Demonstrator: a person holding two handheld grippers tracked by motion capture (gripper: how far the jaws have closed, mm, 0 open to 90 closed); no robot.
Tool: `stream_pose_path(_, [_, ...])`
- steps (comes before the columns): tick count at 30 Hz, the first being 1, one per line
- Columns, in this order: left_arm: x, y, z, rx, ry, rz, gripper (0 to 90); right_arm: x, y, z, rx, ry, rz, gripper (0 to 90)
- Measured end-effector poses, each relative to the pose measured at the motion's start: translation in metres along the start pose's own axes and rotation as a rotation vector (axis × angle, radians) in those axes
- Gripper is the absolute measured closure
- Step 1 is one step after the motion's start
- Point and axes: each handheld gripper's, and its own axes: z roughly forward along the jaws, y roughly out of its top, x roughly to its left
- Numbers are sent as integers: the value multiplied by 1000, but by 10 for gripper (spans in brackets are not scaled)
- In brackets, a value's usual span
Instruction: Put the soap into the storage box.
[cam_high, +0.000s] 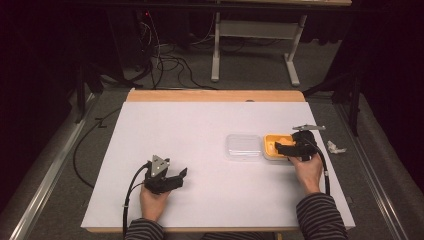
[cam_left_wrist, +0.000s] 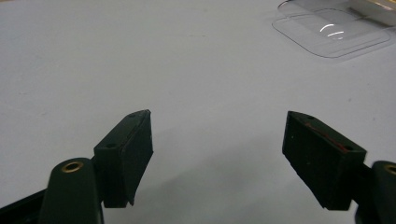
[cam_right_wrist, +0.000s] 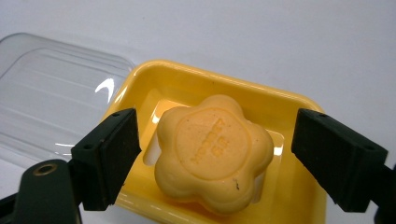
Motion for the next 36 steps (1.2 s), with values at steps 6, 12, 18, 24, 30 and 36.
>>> stream_pose_path(6, [1, 1, 1, -2, 10, -11, 241, 2, -1, -8, -35, 4, -1, 172])
stream_pose_path(12, [1, 1, 1, 3, 11, -18, 241, 5, -2, -13, -61, 12, 18, 186])
stream_pose_path(18, [2, 2, 2, -1, 19, -32, 237, 12, -12, -22, -129, 11, 25, 265])
stream_pose_path(24, [2, 2, 2, 2, 14, -33, 234, 20, -15, -30, -155, 8, 9, 265])
stream_pose_path(30, [2, 2, 2, 0, 14, -32, 233, 21, -22, -36, -170, 29, 15, 266])
stream_pose_path(36, [3, 2, 2, 4, 21, -34, 230, 22, -28, -45, -184, 37, 18, 265])
